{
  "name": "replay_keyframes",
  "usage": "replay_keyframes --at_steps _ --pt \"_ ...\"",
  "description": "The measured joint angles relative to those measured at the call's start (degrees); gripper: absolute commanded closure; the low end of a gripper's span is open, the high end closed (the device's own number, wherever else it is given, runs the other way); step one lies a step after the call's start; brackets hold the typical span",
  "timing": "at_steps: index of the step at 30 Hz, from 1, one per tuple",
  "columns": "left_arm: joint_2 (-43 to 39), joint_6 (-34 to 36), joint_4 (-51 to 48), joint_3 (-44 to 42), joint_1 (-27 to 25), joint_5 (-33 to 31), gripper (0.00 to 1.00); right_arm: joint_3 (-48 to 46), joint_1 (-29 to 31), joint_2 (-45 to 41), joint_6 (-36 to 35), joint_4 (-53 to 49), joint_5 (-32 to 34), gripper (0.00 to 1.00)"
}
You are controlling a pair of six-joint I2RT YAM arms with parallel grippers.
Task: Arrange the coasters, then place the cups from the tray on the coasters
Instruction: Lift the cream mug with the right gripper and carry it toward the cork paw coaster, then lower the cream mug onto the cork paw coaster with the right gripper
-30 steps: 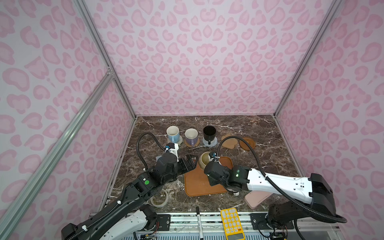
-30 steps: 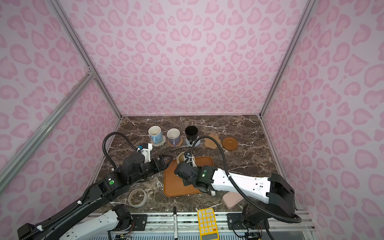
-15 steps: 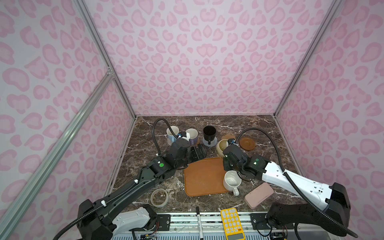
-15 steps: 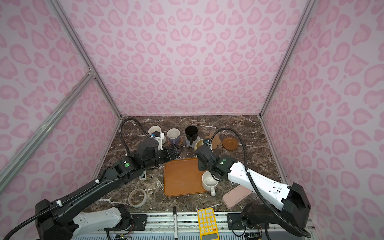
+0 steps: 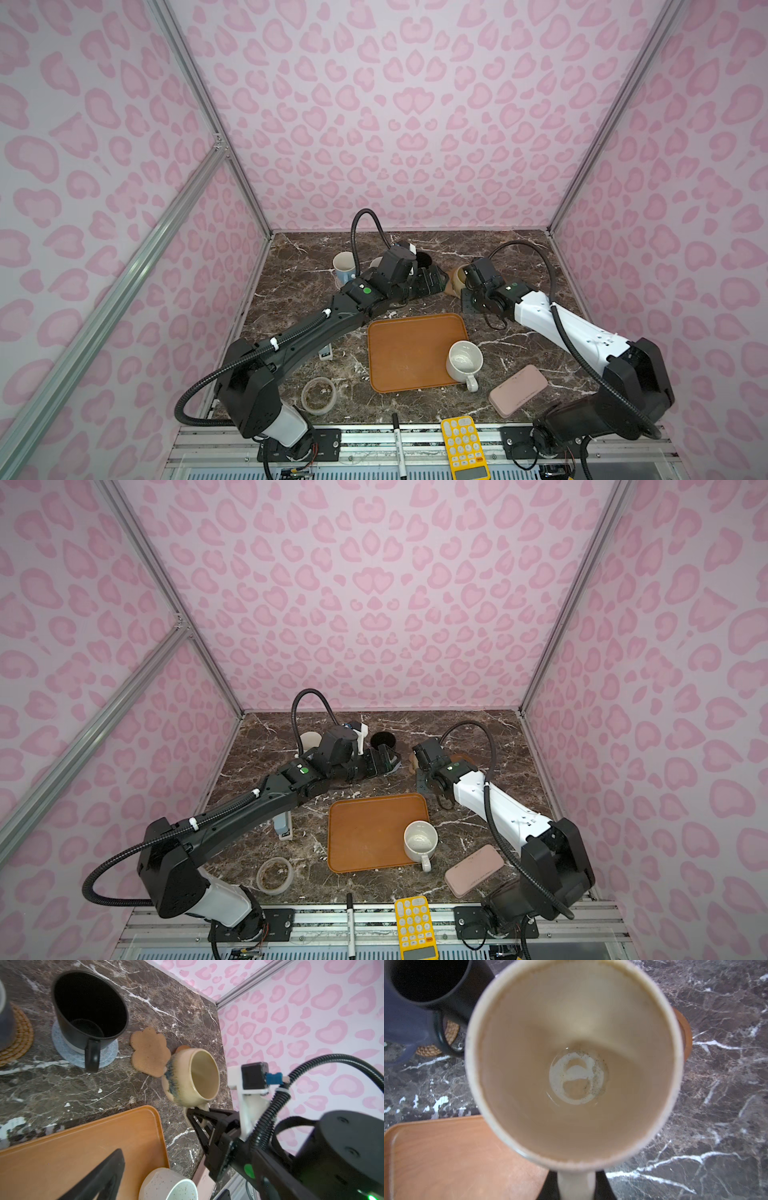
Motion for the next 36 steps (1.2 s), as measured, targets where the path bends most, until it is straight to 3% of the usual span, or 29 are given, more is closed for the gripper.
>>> replay_keyframes --at_steps 5,18,36 --pt "3.8 0.5 0.4 4.6 1.8 0.7 0.01 5.4 -2.4 8.4 -1.2 1.2 -0.8 1.00" --pt "6.1 0.9 0.0 4.6 4.3 2.1 0.00 13.6 -3.8 22.1 -3.9 3.8 -0.5 1.00" --pt "4.7 0.9 0.0 2.2 4.4 1.7 0.00 12.1 -2.5 23.4 -3.5 8.8 0.0 1.00"
